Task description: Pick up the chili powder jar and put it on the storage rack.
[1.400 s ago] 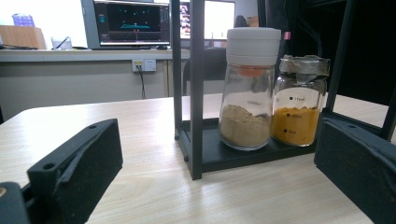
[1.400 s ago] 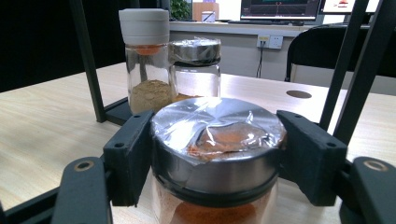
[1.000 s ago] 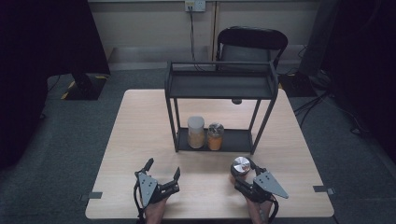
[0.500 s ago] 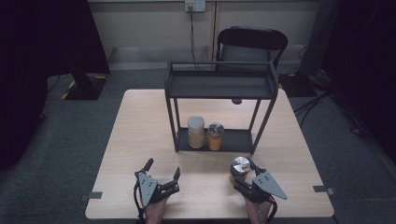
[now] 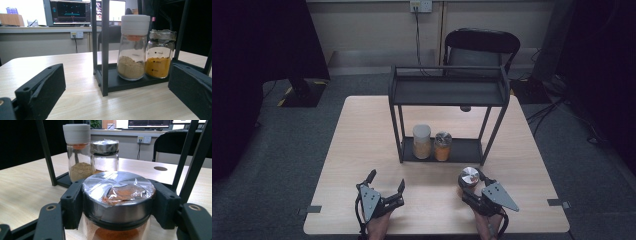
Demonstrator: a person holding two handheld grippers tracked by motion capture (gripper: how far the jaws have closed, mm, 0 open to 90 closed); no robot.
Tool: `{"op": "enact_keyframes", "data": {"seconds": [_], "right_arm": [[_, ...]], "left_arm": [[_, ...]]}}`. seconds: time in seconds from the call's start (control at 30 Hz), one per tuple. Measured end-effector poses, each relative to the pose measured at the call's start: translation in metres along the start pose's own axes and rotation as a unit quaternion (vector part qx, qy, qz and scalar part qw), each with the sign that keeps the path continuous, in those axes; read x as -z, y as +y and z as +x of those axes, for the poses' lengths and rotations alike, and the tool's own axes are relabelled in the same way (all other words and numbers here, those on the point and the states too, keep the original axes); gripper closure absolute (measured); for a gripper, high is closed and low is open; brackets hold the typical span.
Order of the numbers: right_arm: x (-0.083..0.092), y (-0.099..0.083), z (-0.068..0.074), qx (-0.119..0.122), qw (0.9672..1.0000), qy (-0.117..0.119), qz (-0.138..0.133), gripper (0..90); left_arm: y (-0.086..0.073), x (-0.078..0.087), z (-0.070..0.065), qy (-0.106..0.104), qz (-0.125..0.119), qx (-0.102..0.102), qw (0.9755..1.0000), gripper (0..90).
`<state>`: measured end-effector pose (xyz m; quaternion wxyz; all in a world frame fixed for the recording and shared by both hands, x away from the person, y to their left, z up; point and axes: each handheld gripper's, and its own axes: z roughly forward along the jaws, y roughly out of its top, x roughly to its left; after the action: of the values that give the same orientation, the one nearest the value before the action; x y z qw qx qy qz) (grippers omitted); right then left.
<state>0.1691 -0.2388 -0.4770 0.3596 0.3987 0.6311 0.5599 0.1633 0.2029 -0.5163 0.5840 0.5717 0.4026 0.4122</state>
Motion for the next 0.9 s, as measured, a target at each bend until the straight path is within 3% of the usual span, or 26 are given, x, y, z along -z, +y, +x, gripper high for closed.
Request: {"op": "enact_keyframes", "data": {"seconds": [0.9], "right_arm": [[0.0003,0.0098,0.0018,0.0,1.0,-0.005,0.004,35.1]], "left_arm": [[0.0,0.0,-0.0001,0.0,0.0,0.0,1.0,0.6]]}}
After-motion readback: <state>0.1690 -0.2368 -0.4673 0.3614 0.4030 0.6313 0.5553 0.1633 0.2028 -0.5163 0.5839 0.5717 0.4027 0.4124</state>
